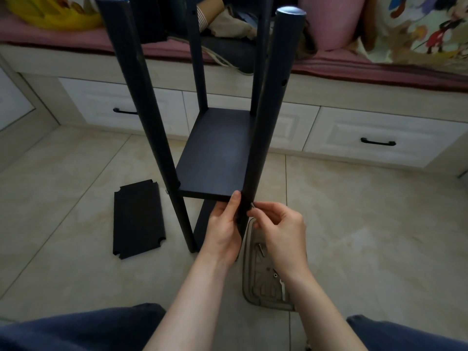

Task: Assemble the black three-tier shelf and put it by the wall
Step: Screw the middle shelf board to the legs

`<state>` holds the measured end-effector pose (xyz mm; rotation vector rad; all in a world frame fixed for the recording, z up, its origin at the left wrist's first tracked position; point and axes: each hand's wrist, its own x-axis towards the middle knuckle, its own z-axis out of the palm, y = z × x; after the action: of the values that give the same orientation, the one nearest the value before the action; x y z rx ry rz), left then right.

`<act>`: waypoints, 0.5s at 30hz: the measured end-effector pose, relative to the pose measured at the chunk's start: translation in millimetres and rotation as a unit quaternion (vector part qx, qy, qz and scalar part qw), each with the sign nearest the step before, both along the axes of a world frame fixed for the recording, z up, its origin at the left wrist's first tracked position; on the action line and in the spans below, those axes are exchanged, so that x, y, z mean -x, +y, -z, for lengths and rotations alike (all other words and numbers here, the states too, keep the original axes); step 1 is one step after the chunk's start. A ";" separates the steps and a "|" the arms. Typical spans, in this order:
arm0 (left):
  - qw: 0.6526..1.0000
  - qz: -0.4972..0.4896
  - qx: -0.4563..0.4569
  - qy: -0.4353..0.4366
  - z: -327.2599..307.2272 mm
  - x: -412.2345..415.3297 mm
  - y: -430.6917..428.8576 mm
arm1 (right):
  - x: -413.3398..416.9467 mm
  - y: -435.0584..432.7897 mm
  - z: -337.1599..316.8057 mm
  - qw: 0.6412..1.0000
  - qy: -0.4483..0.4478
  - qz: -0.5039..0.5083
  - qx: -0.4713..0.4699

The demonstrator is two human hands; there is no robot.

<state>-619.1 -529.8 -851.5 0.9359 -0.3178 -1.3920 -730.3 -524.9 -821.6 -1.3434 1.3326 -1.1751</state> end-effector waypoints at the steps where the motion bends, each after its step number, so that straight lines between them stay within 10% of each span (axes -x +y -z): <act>1: 1.000 0.001 0.001 0.000 0.4 -0.1 -0.1 | 0.4 -0.6 0.6 1.000 0.007 0.000 0.005; 15: 0.999 0.009 0.016 -0.026 0.3 -2.0 0.2 | -0.6 -4.1 2.4 0.998 -0.054 -0.006 -0.009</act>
<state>-617.2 -529.6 -851.8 0.9472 -0.3872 -1.3767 -729.6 -529.1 -824.0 -1.2561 1.2528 -1.2070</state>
